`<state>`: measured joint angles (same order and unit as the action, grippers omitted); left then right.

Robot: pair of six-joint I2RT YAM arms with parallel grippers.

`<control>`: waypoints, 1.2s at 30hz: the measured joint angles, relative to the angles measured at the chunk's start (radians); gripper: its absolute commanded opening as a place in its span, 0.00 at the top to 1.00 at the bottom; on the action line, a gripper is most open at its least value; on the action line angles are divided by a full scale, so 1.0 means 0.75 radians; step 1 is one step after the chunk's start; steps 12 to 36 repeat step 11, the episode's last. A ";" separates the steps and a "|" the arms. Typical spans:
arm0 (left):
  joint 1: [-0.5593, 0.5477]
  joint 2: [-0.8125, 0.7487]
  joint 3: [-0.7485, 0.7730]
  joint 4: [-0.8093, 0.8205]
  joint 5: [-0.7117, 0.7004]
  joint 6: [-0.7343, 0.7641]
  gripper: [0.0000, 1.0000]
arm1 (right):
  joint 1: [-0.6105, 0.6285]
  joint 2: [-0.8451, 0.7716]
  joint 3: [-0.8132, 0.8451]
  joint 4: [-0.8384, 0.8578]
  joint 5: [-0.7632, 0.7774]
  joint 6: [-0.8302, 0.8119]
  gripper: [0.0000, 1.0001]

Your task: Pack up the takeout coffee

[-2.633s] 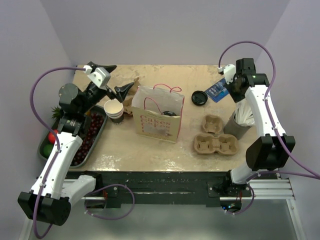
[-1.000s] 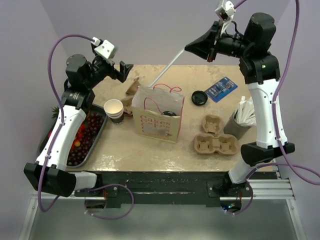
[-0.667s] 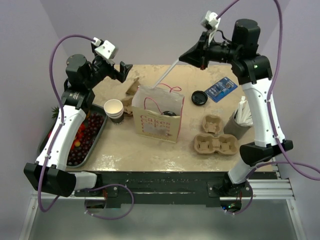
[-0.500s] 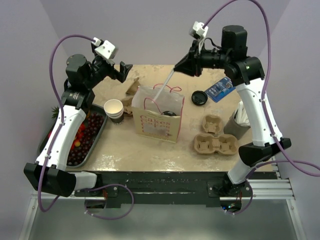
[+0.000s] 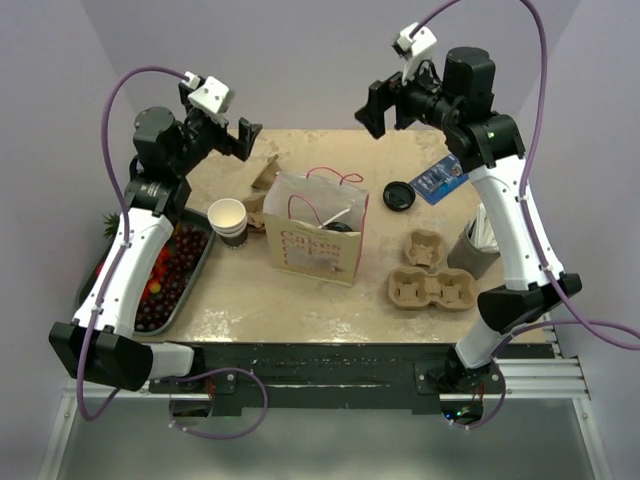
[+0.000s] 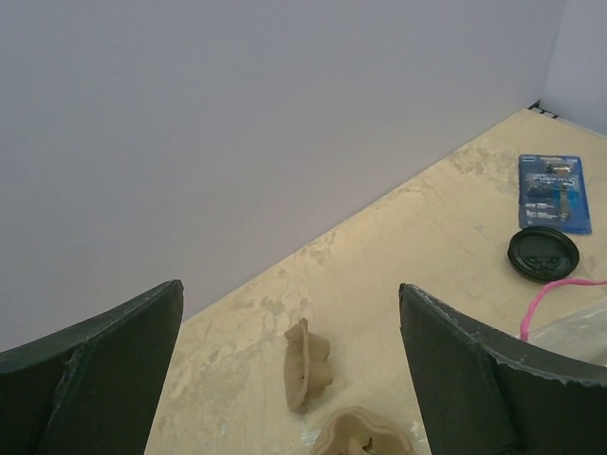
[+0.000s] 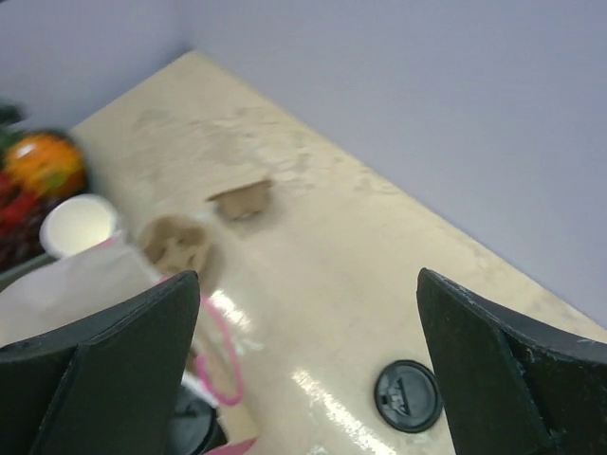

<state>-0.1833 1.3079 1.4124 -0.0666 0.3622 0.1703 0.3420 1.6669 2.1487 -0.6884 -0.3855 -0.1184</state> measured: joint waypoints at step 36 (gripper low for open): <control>0.016 0.110 0.153 0.067 -0.318 -0.048 0.00 | -0.004 0.002 -0.037 0.192 0.681 0.157 0.01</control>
